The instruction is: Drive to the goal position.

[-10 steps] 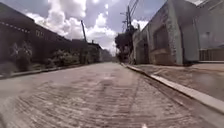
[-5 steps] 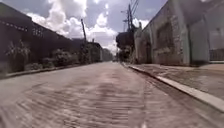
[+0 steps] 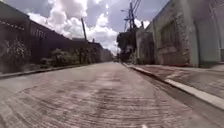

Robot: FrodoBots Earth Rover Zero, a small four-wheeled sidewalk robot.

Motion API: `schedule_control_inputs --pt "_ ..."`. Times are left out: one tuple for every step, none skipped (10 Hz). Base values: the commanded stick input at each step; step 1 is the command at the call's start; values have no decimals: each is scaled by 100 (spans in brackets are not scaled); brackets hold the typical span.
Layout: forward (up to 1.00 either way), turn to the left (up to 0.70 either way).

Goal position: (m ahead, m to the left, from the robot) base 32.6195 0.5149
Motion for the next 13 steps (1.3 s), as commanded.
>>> schedule_control_inputs --pt "85 0" --pt "85 0" --pt "85 0" --pt "85 0" --pt "85 0" --pt "85 0" --pt "85 0" --pt "85 0" --pt "85 0" --pt "85 0" --pt "85 0" --pt "85 0" --pt "85 0"
